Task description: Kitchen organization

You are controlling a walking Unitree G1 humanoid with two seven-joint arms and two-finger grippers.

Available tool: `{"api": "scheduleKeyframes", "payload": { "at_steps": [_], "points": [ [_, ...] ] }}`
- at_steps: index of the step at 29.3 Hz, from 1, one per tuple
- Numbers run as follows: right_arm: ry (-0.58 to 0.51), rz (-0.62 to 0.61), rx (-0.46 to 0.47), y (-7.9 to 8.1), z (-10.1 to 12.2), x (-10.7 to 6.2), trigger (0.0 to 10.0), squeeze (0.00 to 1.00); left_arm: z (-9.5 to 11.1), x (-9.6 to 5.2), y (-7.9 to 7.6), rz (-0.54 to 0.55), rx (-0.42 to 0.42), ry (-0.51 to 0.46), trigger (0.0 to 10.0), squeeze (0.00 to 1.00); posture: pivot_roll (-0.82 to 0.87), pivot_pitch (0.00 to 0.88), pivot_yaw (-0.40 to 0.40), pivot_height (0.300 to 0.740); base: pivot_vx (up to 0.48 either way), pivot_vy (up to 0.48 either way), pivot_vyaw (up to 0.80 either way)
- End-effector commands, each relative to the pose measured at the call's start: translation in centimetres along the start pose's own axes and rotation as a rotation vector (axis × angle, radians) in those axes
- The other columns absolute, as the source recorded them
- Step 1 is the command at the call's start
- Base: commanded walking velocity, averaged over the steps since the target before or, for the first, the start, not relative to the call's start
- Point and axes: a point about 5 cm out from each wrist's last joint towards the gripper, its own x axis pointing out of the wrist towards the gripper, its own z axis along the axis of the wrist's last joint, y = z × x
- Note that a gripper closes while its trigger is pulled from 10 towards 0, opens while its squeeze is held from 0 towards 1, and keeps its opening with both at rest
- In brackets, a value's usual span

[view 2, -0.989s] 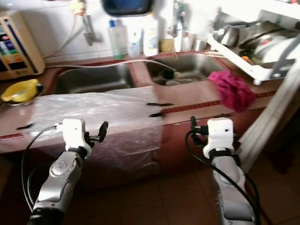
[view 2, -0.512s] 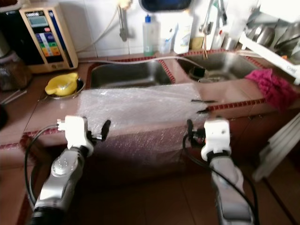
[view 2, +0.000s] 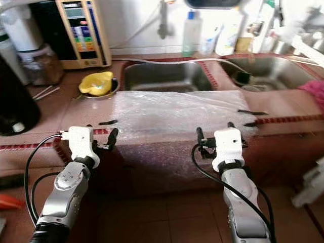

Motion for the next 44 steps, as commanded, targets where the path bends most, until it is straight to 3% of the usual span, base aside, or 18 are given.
{"api": "scheduleKeyframes", "payload": {
  "at_steps": [1, 7, 21, 36, 40, 44],
  "points": [
    [-0.015, 0.001, -0.004, 0.0, 0.3, 0.0, 10.0, 0.00, 0.1, 0.2, 0.1, -0.002, 0.009, -0.003, 10.0, 0.00, -0.05, 0.000, 0.032, 0.740, 0.000, 0.000, 0.80],
    [-0.035, 0.038, -0.072, 0.3, 0.6, 0.1, 10.0, 0.00, 0.2, 0.2, 0.1, 0.002, 0.006, -0.009, 10.0, 0.00, -0.05, 0.000, 0.024, 0.740, 0.000, 0.000, 0.80],
    [-0.030, 0.018, -0.040, 0.2, 0.7, -0.5, 10.0, 0.00, 0.2, 0.2, -0.8, -0.060, -0.007, -0.019, 10.0, 0.00, -0.07, 0.000, 0.024, 0.740, 0.000, 0.000, 0.15],
    [-0.028, 0.031, -0.017, 0.7, 0.7, -0.6, 10.0, 0.00, 0.1, 0.2, -0.9, -0.070, -0.019, -0.015, 10.0, 0.00, -0.07, 0.000, 0.024, 0.740, 0.000, -0.443, 0.00],
    [-0.026, 0.031, -0.018, 0.8, 0.7, -0.7, 10.0, 0.00, 0.3, 0.1, -0.9, -0.090, 0.021, -0.024, 10.0, 0.00, -0.07, 0.000, 0.027, 0.740, 0.000, -0.465, 0.00],
    [-0.025, 0.031, -0.022, 0.9, 0.6, -0.8, 10.0, 0.00, 0.0, -0.2, -0.4, -0.070, -0.004, -0.005, 10.0, 0.00, -0.07, 0.000, 0.034, 0.740, 0.000, -0.465, 0.00]
  ]
}}
